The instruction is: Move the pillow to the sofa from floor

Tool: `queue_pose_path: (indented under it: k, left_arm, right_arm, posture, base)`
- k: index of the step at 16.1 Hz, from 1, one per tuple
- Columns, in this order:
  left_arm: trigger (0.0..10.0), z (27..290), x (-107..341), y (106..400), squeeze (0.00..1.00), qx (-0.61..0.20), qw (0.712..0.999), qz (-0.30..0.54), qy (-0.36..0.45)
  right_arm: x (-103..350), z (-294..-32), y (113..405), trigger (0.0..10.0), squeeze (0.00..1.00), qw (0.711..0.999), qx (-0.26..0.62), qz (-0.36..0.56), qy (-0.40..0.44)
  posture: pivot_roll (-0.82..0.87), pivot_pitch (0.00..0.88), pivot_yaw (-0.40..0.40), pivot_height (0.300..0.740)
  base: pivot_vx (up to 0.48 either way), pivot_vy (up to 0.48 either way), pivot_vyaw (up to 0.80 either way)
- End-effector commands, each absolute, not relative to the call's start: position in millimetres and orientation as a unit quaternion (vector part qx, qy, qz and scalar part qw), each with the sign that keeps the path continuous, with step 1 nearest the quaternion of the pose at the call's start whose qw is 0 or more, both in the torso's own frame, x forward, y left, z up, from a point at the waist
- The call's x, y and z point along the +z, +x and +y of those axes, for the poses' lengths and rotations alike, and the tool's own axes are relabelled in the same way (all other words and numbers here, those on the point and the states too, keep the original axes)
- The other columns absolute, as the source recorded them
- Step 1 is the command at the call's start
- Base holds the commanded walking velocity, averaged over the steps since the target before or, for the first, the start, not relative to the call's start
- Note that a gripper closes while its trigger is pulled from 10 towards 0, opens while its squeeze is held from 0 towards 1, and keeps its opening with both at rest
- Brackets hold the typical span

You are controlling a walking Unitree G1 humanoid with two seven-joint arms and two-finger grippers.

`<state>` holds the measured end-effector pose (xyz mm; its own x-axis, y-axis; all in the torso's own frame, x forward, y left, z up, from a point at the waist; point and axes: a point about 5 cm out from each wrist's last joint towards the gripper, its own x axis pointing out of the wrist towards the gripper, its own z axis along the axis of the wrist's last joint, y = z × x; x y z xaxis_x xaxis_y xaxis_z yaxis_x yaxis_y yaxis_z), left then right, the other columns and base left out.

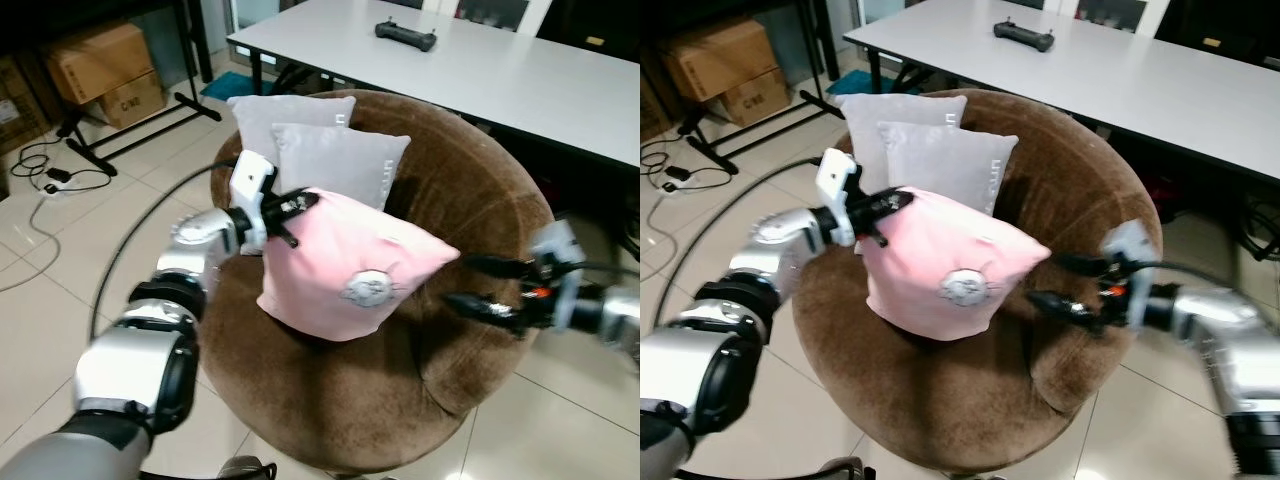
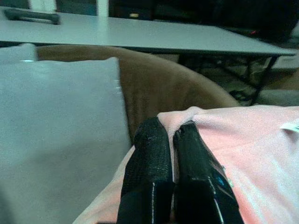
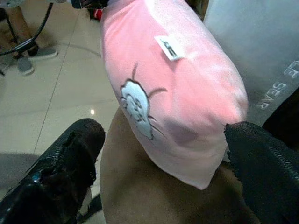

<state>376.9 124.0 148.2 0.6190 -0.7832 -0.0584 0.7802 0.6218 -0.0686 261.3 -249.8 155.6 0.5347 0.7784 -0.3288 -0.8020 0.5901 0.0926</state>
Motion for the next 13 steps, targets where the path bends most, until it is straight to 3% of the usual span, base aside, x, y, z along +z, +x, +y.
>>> queue_pose_path:
  k: [1, 2, 5, 8, 11, 13]
  left_arm:
    - [0.0, 110, 168, 382, 0.0, -0.459, 0.887, 0.005, -0.049]
    - [0.0, 96, 169, 380, 0.0, -0.49, 0.868, 0.009, -0.085]
    - [0.0, 81, 155, 370, 0.0, -0.537, 0.838, 0.042, -0.083]
    - [0.0, 68, 162, 370, 0.0, -0.538, 0.832, 0.019, -0.137]
    - [0.0, 72, 171, 378, 0.0, -0.491, 0.847, -0.005, -0.204]
    - [0.0, 91, 153, 380, 0.0, -0.413, 0.892, 0.02, -0.181]
  right_arm:
    - [162, -254, 259, 10.0, 0.0, 0.874, 0.453, 0.171, -0.044]
    - [162, -260, 258, 10.0, 0.0, 0.875, 0.444, 0.183, -0.061]
    - [164, -269, 255, 10.0, 0.0, 0.88, 0.427, 0.195, -0.072]
    - [179, -279, 247, 10.0, 0.0, 0.877, 0.428, 0.199, -0.086]
    - [188, -282, 244, 10.0, 0.0, 0.878, 0.426, 0.196, -0.097]
    - [191, -278, 243, 10.0, 0.0, 0.874, 0.434, 0.194, -0.099]
  posture:
    - [-0.05, 0.0, -0.007, 0.74]
    - [-0.06, 0.0, -0.005, 0.74]
    - [-0.07, 0.0, 0.001, 0.74]
    - [-0.09, 0.0, 0.006, 0.74]
    - [-0.12, 0.0, 0.013, 0.74]
    - [-0.13, 0.0, 0.011, 0.74]
  base:
    - [0.0, 0.0, 0.0]
    - [0.0, 0.0, 0.0]
    - [0.0, 0.0, 0.0]
    - [0.0, 0.0, 0.0]
    - [0.0, 0.0, 0.0]
    - [0.0, 0.0, 0.0]
